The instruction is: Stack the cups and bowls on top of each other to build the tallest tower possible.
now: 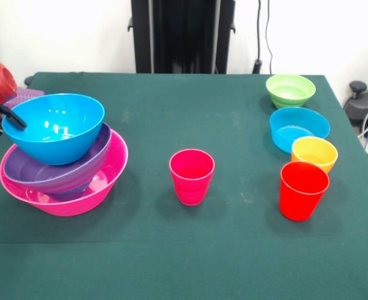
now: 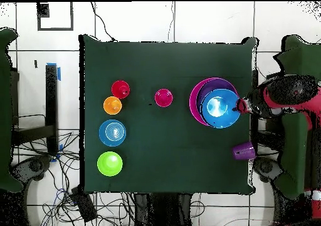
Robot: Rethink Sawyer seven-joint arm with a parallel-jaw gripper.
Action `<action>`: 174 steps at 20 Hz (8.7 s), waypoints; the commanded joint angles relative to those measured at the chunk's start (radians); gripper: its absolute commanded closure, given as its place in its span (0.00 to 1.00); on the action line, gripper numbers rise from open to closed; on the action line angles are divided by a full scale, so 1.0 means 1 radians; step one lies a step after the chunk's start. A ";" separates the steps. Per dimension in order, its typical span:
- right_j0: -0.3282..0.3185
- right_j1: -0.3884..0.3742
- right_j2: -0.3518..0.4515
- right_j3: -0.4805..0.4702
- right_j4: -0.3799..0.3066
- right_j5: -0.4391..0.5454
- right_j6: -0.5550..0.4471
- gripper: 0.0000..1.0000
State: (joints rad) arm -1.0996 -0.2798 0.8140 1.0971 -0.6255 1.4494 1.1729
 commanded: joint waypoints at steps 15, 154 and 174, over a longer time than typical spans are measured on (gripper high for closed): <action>0.041 0.006 -0.024 0.023 -0.005 -0.004 -0.210 1.00; 0.081 -0.125 -0.022 0.007 0.037 0.078 -0.191 0.00; 0.127 -0.305 -0.063 0.222 0.097 0.166 -0.004 0.00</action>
State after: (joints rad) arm -1.0438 -0.5193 0.8129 1.1788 -0.5369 1.5458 1.1729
